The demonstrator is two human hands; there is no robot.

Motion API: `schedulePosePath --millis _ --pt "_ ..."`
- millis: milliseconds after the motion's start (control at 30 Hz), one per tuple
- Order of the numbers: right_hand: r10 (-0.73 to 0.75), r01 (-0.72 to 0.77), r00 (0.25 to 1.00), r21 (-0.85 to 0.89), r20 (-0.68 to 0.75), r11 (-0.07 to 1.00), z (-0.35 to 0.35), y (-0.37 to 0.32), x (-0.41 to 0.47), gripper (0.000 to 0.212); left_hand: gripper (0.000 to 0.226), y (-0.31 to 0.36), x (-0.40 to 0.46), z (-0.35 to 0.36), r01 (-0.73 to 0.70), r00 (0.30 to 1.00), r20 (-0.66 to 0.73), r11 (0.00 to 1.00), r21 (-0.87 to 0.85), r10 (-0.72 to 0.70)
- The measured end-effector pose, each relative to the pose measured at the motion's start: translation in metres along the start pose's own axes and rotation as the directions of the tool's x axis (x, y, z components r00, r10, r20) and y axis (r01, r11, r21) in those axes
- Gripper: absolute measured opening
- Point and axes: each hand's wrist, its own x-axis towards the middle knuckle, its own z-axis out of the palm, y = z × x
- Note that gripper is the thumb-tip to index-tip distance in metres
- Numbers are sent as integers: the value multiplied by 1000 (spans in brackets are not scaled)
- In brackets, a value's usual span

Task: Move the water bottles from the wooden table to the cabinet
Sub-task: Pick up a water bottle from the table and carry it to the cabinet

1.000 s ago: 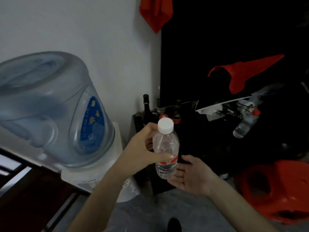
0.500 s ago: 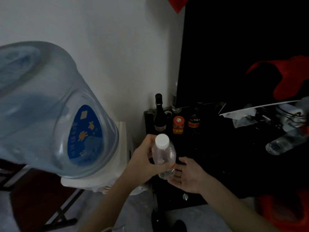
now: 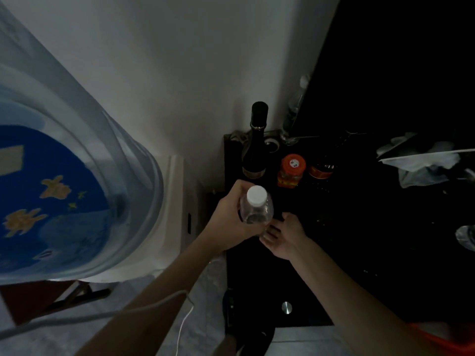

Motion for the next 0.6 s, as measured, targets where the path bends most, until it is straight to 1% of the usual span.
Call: schedulePosePath --millis 133,267,367,433,500,567,600 --pt "-35 35 999 3 -7 999 1 -13 6 56 59 -19 19 10 -5 999 -44 1000 6 5" --pt "-86 84 996 -84 -24 993 0 -25 8 50 60 -33 33 18 -32 999 -42 998 52 35" --pt "-37 37 999 -125 8 991 -4 -28 7 47 59 -36 38 23 -7 999 -51 999 43 9" --pt "-9 17 999 -158 47 987 -7 -31 5 46 59 -35 42 24 17 1000 -14 999 28 -17" --pt "-35 45 998 -206 51 978 -10 -35 2 42 62 -32 45 21 59 996 65 997 51 -62" --pt "-98 100 995 -290 21 952 -12 -39 -3 36 68 -22 46 17 79 989 116 988 133 -95" --pt "-163 147 987 -387 -7 910 -13 -40 -6 36 72 -16 45 15 76 988 120 977 200 -101"
